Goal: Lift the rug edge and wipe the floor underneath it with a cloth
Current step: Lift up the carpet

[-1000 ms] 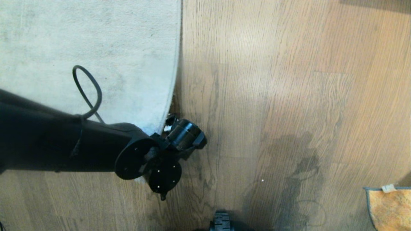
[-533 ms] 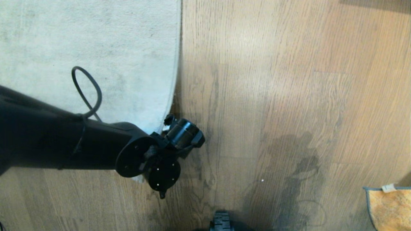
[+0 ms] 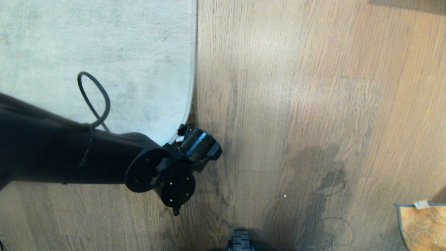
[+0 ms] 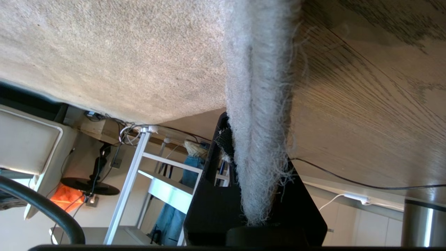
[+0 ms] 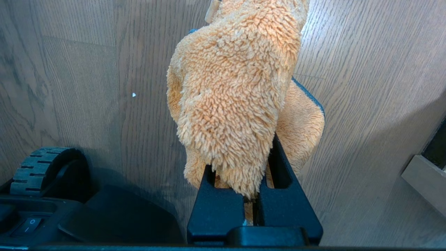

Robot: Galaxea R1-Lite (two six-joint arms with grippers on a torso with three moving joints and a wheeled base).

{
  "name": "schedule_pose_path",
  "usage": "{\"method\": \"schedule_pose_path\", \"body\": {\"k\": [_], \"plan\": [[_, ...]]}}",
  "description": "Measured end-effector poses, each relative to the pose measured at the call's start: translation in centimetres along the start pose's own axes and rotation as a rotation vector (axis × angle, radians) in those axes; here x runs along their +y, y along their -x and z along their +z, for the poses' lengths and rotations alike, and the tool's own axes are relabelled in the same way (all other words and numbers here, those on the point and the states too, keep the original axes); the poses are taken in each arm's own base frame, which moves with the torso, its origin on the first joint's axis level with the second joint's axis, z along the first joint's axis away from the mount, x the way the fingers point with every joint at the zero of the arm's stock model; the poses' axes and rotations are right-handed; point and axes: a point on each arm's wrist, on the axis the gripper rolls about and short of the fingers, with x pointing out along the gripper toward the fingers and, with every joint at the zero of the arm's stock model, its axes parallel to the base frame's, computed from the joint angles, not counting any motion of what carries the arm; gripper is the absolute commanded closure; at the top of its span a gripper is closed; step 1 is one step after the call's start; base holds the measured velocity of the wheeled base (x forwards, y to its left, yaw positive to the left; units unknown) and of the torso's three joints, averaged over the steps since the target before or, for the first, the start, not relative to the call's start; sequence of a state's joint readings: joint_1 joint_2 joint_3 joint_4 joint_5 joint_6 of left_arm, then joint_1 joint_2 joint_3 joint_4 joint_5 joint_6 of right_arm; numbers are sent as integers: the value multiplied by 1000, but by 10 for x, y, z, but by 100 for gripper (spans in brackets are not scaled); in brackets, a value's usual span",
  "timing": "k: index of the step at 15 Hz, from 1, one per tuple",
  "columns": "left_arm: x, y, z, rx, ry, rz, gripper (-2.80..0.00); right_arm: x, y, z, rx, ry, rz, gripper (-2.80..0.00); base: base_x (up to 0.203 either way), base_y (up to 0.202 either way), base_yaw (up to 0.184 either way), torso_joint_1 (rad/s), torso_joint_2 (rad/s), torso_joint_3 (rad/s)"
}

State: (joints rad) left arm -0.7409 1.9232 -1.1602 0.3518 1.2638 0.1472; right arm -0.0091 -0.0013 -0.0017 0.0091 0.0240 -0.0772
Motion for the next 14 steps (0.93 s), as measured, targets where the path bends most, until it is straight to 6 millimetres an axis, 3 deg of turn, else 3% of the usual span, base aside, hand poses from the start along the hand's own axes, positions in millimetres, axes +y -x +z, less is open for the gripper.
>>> {"method": "schedule_pose_path", "body": {"k": [8, 14], "plan": [[5, 1, 2, -5, 17, -2, 0, 0, 0, 0, 0, 0, 0, 0, 0, 0, 0, 0, 0, 0], [48, 3, -2, -8, 81, 18, 0, 0, 0, 0, 0, 0, 0, 0, 0, 0, 0, 0, 0, 0]]}}
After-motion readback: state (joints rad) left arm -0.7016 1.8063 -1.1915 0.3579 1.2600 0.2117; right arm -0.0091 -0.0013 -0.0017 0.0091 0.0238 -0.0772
